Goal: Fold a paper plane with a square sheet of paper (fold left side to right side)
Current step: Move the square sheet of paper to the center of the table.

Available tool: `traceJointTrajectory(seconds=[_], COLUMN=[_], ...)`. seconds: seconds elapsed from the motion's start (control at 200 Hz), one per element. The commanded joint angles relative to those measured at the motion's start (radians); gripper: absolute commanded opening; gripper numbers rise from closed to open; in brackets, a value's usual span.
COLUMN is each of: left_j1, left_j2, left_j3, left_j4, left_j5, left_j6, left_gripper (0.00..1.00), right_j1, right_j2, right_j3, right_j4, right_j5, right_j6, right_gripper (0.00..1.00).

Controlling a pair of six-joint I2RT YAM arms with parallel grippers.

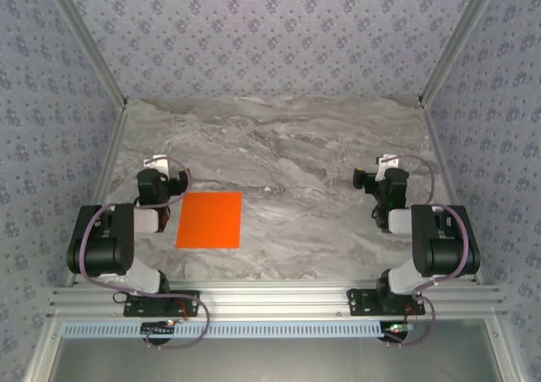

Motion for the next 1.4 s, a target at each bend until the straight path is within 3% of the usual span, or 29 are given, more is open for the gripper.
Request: traceJointTrajectory(seconds=[0.0, 0.695, 0.799, 0.944, 1.034, 1.124, 1.244, 1.394], left_j1=[-0.001, 0.0, 0.0, 0.0, -0.005, -0.043, -0.214, -0.467], left_j2=[-0.004, -0.006, -0.06, -0.303, -0.413, -0.485, -0.556, -0.536], left_j3=[0.025, 0.023, 0.032, 0.128, 0.249, 0.322, 0.359, 0.375], left_j4=[0.001, 0.002, -0.051, -0.445, -0.789, -1.007, -1.218, -1.429], left_j5=[0.021, 0.022, -0.042, -0.061, -0.027, 0.028, 0.027, -0.081], left_j6=[0.002, 0.0, -0.024, -0.098, -0.252, -0.394, -0.435, -0.497], left_gripper=[0.98, 0.98, 0.98, 0.98, 0.98, 0.98, 0.98, 0.98], right_j1=[0.001, -0.002, -0.006, -0.037, -0.039, -0.019, 0.053, 0.227], right_j2=[0.001, 0.002, -0.007, -0.153, -0.287, -0.422, -0.572, -0.704], right_j3=[0.012, 0.015, 0.019, 0.127, 0.147, 0.193, 0.253, 0.275], right_j4=[-0.001, -0.004, -0.017, -0.331, -0.476, -0.681, -0.94, -1.166], right_j5=[-0.004, -0.012, -0.01, 0.029, -0.012, -0.038, -0.07, -0.012], right_j6=[-0.017, -0.015, -0.01, 0.055, 0.099, 0.163, 0.264, 0.351], right_gripper=[1.0, 1.0, 1.0, 1.0, 1.0, 1.0, 1.0, 1.0])
